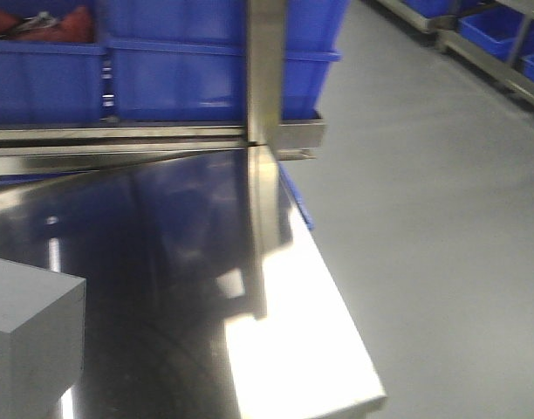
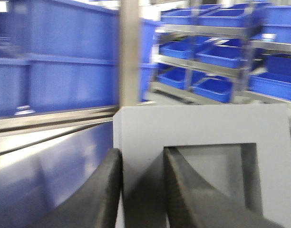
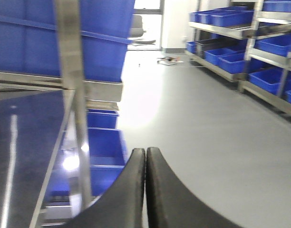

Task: Sort gray base to blue bin
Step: 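Drive the base away from the table holding the block in the left gripper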

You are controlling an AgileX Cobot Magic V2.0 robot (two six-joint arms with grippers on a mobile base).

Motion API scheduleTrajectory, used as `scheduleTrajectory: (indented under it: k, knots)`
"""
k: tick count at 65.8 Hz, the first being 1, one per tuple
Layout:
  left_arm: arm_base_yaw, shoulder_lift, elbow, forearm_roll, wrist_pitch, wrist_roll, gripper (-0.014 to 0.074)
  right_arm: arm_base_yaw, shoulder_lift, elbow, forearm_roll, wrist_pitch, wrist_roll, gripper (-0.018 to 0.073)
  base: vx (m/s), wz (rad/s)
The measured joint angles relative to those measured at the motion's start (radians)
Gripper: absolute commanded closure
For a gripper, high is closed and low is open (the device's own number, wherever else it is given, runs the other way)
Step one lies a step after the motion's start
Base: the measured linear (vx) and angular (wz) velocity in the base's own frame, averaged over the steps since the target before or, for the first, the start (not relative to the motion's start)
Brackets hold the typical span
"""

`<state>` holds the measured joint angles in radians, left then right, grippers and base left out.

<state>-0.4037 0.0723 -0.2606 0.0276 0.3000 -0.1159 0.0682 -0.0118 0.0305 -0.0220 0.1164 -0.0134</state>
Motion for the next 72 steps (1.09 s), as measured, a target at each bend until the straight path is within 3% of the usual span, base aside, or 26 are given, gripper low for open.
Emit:
scheduleTrajectory:
  k: [72]
  knots:
    - [0.000,0.000,0.000,0.000,0.000,0.000,0.0602,0.000,0.000,0.000,0.000,0.000,0.000,0.0568,-0.06,-0.63]
